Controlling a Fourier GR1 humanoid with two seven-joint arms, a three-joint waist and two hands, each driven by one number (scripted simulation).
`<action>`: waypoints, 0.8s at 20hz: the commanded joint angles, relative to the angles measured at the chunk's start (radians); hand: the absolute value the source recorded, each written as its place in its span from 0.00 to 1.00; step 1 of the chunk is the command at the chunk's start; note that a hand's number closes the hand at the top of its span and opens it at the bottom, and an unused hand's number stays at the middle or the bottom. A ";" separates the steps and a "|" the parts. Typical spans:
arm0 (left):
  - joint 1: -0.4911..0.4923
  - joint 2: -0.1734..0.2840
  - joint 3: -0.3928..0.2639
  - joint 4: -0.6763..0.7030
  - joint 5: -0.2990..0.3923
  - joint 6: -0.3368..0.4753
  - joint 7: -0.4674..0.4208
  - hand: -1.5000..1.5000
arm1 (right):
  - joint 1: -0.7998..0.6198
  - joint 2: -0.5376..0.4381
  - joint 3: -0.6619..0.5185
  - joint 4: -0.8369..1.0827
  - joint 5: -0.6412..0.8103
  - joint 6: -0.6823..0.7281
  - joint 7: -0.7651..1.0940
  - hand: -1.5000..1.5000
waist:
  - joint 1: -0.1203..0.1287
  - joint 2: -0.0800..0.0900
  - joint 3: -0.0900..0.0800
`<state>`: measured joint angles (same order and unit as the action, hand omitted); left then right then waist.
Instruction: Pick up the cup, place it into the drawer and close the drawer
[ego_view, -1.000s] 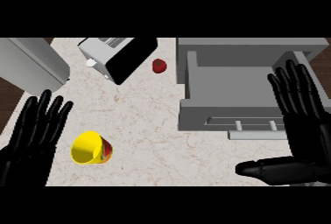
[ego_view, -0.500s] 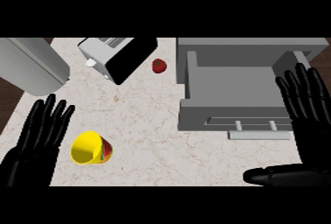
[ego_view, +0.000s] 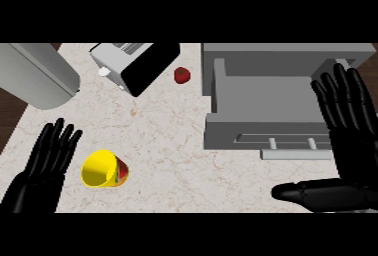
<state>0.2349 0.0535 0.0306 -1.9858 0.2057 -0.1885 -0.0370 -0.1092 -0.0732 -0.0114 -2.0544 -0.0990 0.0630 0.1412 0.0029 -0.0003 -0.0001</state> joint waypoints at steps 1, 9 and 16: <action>-0.025 0.005 0.045 0.154 -0.032 -0.019 -0.100 0.00 | 0.057 0.013 0.028 -0.033 0.019 0.006 -0.017 0.00 | -0.004 0.000 0.000; -0.030 -0.012 0.054 0.356 -0.112 -0.030 -0.269 0.00 | -0.009 -0.037 -0.076 0.079 -0.076 0.074 -0.070 0.00 | -0.002 0.001 0.000; -0.073 0.033 0.117 0.453 -0.078 -0.069 -0.289 0.00 | -0.002 0.066 0.099 -0.018 0.097 -0.050 0.023 0.00 | -0.001 0.000 0.000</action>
<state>0.1925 0.0816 0.1350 -1.6074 0.1410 -0.2550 -0.2955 -0.1013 -0.0788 -0.0252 -2.0575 -0.1212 0.0898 0.1470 0.0008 -0.0004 0.0000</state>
